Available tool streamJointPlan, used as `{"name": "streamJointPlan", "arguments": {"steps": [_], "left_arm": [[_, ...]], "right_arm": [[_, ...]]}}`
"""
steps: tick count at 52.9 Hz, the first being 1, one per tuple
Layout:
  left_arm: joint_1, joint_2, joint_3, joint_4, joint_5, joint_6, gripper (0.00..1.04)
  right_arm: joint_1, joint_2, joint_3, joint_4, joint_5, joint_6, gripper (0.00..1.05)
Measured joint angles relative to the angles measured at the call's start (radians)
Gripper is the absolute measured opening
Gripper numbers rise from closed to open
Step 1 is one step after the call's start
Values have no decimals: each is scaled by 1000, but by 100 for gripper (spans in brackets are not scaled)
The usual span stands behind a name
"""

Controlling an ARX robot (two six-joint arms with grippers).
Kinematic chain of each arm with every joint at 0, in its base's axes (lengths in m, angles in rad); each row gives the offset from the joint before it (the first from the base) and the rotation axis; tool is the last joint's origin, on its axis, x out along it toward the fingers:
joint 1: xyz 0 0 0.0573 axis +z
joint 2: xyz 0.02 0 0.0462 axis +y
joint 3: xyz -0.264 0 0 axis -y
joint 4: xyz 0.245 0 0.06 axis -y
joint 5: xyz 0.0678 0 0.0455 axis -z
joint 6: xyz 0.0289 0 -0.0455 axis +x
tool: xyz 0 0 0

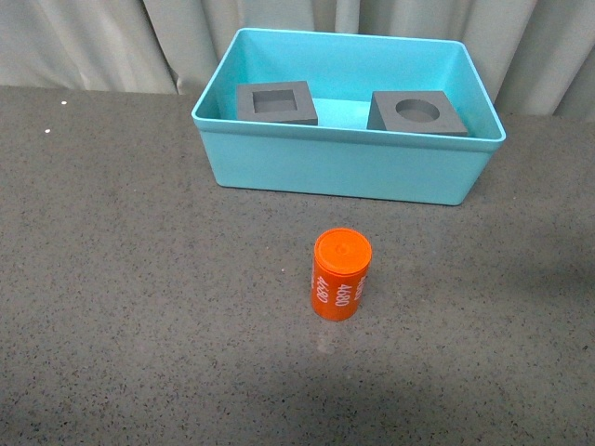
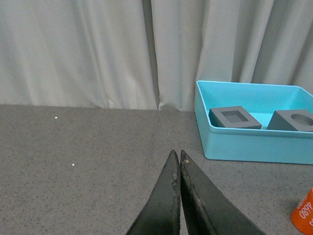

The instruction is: Place gray and orange parts in blue box

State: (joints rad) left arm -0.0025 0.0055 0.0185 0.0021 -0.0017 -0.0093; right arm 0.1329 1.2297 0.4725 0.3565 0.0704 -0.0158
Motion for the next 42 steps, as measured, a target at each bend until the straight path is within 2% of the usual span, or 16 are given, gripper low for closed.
{"name": "streamJointPlan", "arguments": {"steps": [12, 14, 22, 40, 42], "left_arm": [[0, 0, 0, 0, 0, 1, 4], [0, 0, 0, 0, 0, 1, 7], [0, 0, 0, 0, 0, 1, 30], [0, 0, 0, 0, 0, 2, 98], [0, 0, 0, 0, 0, 4, 99]], "right_arm": [[0, 0, 0, 0, 0, 0, 95], [0, 0, 0, 0, 0, 0, 95], [0, 0, 0, 0, 0, 0, 95], [0, 0, 0, 0, 0, 0, 95], [0, 0, 0, 0, 0, 0, 95]]}}
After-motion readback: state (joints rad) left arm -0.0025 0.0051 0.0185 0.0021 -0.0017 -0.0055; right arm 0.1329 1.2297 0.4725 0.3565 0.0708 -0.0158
